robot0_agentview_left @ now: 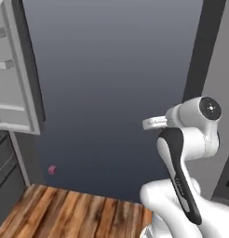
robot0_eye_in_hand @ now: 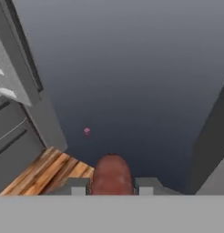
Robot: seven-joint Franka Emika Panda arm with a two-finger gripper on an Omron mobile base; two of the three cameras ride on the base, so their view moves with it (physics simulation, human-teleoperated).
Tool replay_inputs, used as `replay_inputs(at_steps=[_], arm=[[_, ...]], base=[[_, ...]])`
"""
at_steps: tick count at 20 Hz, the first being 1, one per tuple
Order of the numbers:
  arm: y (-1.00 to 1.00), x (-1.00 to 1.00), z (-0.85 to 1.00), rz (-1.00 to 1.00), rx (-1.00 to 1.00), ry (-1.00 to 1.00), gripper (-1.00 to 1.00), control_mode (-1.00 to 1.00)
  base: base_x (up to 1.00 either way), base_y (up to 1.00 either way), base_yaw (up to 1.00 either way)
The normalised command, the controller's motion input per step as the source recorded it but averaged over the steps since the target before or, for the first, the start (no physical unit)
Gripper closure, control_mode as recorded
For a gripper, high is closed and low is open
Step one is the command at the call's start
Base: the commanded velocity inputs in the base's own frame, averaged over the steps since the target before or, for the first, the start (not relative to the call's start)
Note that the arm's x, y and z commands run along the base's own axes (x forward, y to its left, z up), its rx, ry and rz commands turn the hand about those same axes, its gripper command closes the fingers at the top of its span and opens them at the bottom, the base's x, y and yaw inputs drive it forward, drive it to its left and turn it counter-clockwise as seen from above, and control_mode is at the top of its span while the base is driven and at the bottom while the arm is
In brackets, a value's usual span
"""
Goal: Retrieve the sausage and cheese from the fridge and place them on the cutting board on the counter.
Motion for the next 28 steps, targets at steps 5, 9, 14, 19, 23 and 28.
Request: replay_inputs(at_steps=[5, 9, 14, 19, 23, 28], arm=[[0.0, 0.0, 0.0, 0.0, 0.0, 0.0, 1.0, 1.0], [0.0, 0.0, 0.0, 0.0, 0.0, 0.0, 1.0, 1.0], [0.0, 0.0, 0.0, 0.0, 0.0, 0.0, 1.0, 1.0], [0.0, 0.0, 0.0, 0.0, 0.0, 0.0, 1.0, 1.0], [0.0, 0.0, 0.0, 0.0, 0.0, 0.0, 1.0, 1.0], [0.0, 0.0, 0.0, 0.0, 0.0, 0.0, 1.0, 1.0]], base=[[-0.88, 0.33, -0.7], [-0.64, 0.24, -0.74], [0.0, 0.0, -0.91], [0.0, 0.0, -0.91], [0.19, 0.0, -0.83], [0.71, 0.0, -0.68]])
